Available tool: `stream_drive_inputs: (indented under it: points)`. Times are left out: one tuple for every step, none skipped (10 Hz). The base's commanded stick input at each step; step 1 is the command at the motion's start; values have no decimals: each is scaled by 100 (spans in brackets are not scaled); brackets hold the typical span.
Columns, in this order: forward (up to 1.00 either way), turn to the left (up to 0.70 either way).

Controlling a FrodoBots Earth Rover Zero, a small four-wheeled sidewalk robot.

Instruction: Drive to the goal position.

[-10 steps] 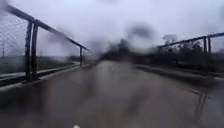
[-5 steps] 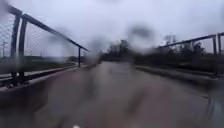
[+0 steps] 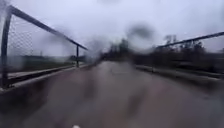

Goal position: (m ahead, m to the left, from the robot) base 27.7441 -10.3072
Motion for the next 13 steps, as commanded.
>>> stream_drive_inputs:
  points:
    - [70, 0]
    - [70, 0]
    - [70, 0]
    - [70, 0]
    - [70, 0]
    - [70, 6]
    - [70, 23]
    - [70, 35]
    - [70, 35]
    - [70, 23]
    - [70, 0]
    - [70, 0]
    - [70, 0]
